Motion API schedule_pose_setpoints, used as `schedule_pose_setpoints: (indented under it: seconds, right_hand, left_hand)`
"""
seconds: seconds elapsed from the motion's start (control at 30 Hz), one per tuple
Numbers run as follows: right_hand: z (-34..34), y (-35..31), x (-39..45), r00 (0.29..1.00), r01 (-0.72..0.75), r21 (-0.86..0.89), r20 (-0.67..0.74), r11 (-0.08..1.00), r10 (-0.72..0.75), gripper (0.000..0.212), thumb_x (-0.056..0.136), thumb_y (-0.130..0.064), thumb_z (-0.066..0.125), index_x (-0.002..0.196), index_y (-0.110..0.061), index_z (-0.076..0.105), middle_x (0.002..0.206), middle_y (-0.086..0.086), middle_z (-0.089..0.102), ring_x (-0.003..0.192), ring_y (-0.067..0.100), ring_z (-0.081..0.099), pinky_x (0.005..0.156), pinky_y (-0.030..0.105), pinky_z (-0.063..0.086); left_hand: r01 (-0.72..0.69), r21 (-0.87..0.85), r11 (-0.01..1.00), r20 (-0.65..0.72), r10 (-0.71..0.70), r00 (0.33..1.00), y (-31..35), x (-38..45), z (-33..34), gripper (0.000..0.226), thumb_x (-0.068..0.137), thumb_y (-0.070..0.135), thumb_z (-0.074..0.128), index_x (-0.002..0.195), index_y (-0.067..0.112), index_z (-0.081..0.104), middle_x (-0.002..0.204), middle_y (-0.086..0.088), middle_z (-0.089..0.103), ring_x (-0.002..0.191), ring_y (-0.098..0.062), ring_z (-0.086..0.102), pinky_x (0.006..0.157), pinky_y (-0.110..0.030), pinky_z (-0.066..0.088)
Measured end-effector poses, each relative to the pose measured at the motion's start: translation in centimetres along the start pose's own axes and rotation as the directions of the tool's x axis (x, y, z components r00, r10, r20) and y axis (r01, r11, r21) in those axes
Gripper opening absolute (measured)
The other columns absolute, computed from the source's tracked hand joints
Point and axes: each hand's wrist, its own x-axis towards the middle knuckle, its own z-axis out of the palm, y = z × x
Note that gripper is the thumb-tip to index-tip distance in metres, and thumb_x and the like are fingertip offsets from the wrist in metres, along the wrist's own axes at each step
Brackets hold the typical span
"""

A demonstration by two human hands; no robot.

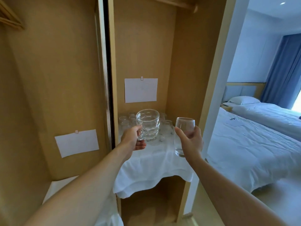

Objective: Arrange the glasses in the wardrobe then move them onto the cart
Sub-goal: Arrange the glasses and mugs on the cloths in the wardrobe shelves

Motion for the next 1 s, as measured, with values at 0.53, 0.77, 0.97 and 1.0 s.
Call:
schedule_pose_setpoints:
  seconds: [0.53,0.77,0.97,1.0]
  right_hand:
    - [2.4,9.1,10.2,0.984,-0.12,-0.074,0.12,0.99,0.128,0.075,0.062,-0.077,0.073,0.118,-0.033,0.052,0.097,-0.003,0.064,0.088,0.013,0.064,0.072,0.028,0.051]
    - [5.3,12.4,15.4,0.952,-0.24,-0.079,0.174,0.968,0.25,0.08,0.061,-0.077,0.075,0.117,-0.025,0.056,0.075,-0.011,0.063,0.079,0.011,0.063,0.067,0.028,0.046]
    - [8.1,14.3,19.2,0.83,-0.45,-0.116,0.311,0.885,0.463,0.107,0.056,-0.076,0.079,0.144,-0.023,0.047,0.109,0.002,0.068,0.095,0.019,0.067,0.085,0.04,0.058]
    - [8.3,14.4,19.8,0.804,-0.49,-0.117,0.324,0.864,0.5,0.101,0.057,-0.075,0.079,0.138,-0.024,0.051,0.099,0.001,0.068,0.085,0.017,0.066,0.077,0.035,0.057]
  left_hand:
    - [0.111,0.061,0.992,-0.044,-0.109,0.993,-2.5,11.4,7.1,0.038,0.095,0.037,0.058,0.067,0.014,0.045,0.076,-0.02,0.061,0.066,-0.033,0.064,0.066,-0.04,0.06]
    - [0.158,0.095,0.983,-0.06,-0.152,0.986,-3.3,17.4,8.8,0.036,0.095,0.036,0.059,0.068,0.014,0.048,0.081,-0.02,0.063,0.067,-0.033,0.065,0.057,-0.035,0.058]
    - [0.174,0.121,0.977,-0.058,-0.169,0.984,-3.6,21.2,9.0,0.039,0.094,0.036,0.059,0.063,0.016,0.047,0.08,-0.022,0.064,0.068,-0.033,0.067,0.06,-0.036,0.058]
    - [0.175,0.124,0.977,-0.064,-0.168,0.984,-3.6,21.6,9.0,0.039,0.093,0.037,0.059,0.062,0.016,0.047,0.08,-0.022,0.064,0.067,-0.033,0.067,0.06,-0.036,0.058]
